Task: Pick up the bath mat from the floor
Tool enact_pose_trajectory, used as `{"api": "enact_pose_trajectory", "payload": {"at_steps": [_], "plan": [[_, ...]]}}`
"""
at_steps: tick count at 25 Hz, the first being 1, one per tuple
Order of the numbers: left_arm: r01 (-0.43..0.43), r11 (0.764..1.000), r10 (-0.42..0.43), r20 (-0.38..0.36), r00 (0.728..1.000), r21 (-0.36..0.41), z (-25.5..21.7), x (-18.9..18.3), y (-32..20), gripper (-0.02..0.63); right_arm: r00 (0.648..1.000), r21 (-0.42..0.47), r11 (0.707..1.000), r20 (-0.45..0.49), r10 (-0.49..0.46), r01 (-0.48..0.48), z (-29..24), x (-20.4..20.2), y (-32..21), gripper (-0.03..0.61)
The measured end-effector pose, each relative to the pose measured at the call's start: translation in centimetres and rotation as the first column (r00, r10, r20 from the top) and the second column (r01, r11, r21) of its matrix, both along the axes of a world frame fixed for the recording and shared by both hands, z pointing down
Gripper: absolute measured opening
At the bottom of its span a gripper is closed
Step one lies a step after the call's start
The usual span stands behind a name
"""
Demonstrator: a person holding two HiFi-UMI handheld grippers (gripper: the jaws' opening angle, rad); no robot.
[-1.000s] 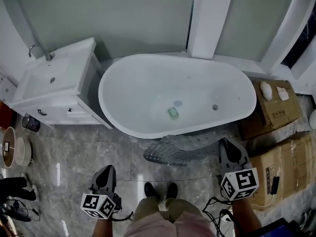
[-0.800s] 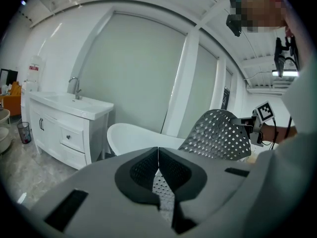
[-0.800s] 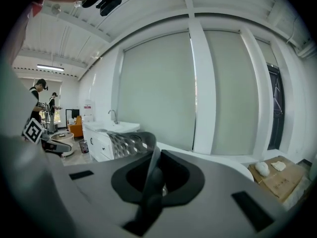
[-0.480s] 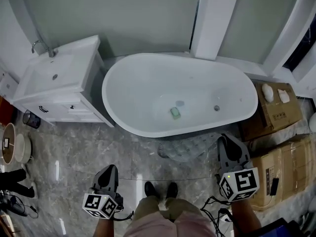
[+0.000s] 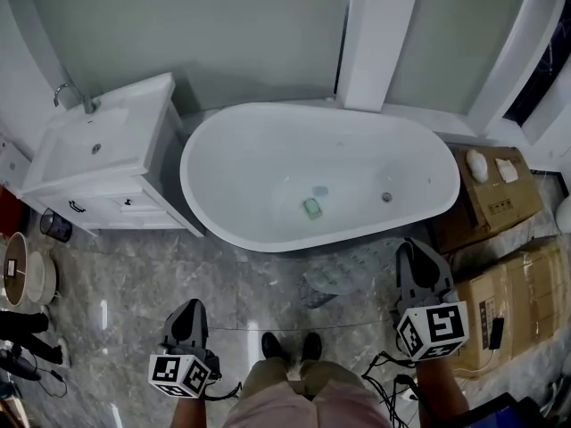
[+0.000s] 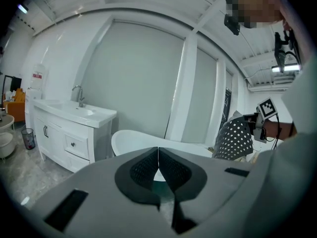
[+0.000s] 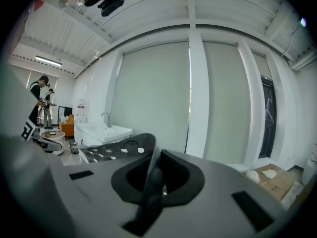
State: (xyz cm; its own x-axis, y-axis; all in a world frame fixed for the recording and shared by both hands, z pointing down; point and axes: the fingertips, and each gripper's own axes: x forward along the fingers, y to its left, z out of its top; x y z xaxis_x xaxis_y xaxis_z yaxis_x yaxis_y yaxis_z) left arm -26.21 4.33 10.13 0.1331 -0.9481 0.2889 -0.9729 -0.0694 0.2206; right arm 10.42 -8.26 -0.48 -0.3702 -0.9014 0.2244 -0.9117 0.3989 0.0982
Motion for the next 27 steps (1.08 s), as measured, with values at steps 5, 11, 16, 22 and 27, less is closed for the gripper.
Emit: {"api": "enact_pose_trajectory", "payload": {"at_steps": [5,11,16,22,27], "plan": [[0.017,1.0,-0.018,0.037,0.999,0.025,-0.8,-0.4,0.0,0.025,1.0,0.006,1.0,0.017,0.005,-0.005,0.0,0.2,0.6,0.028],[0.022,0.999,-0.024,0.052,0.998,0.044,-1.8,-0.7,-0.6,0.025,0.999,0.005,1.0,0.032,-0.005,0.005,-0.2,-0.4,0.9,0.028],[0.013,0.998,-0.017,0.056,0.998,0.058,-2.2,-0.7,-1.0,0.026,0.999,0.013,1.0,0.042,-0.012,0.012,-0.4,-1.1,1.2,0.028],[0.007,0.998,-0.011,0.053,0.999,0.061,-2.2,-0.7,-1.1,0.025,0.999,0.019,1.0,0.034,-0.018,0.017,-0.6,-1.6,1.1,0.028],[0.008,0.998,-0.012,0.053,0.999,0.063,-2.3,-1.1,-1.1,0.026,0.999,0.018,1.0,0.034,-0.011,0.011,-0.6,-1.7,1.0,0.028]]}}
